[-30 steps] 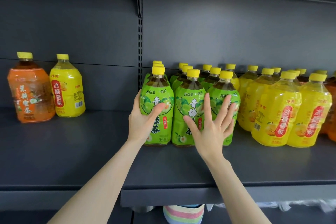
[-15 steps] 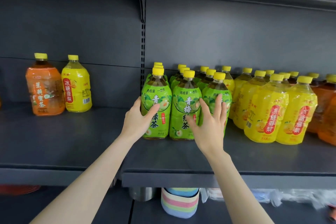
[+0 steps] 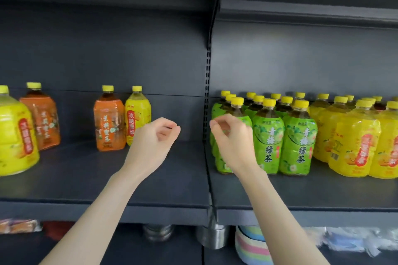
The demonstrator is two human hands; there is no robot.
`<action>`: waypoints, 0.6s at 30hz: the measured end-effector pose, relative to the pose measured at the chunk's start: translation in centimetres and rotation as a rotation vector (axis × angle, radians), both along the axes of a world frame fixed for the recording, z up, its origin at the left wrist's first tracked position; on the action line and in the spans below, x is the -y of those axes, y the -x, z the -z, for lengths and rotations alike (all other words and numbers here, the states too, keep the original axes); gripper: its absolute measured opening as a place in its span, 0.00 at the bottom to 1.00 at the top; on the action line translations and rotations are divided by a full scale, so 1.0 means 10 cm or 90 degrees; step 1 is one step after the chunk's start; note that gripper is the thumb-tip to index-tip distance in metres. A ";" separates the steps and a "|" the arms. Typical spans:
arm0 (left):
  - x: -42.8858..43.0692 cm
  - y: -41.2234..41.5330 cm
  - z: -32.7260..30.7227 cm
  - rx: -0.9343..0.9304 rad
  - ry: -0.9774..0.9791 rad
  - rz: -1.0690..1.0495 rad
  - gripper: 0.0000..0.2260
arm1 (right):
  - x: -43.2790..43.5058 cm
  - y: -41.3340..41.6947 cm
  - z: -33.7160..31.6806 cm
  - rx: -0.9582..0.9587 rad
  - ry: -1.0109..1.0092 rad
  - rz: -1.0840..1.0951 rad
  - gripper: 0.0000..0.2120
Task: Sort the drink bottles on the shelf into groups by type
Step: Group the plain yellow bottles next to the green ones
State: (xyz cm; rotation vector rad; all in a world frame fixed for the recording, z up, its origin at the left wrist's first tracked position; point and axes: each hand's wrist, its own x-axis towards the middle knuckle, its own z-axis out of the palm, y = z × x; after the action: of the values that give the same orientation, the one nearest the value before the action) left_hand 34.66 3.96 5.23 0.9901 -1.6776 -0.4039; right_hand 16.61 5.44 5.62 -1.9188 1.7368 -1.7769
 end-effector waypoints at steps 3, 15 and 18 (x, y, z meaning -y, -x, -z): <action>0.01 -0.68 0.08 -0.010 -0.022 -0.010 0.03 | 0.09 -0.63 0.04 0.032 0.003 -0.036 0.06; 1.11 -1.87 0.27 -0.037 -0.032 -0.083 0.04 | 1.07 -1.92 0.12 0.038 -0.100 -0.068 0.10; 1.59 -1.92 0.32 -0.019 -0.045 -0.113 0.18 | 1.51 -2.01 0.16 0.014 -0.102 -0.046 0.11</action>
State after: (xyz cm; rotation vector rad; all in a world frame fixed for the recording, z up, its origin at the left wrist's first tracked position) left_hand 53.82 -11.97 2.03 1.1693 -1.5431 -0.3611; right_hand 36.74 -9.67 4.03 -1.8647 1.7217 -1.5776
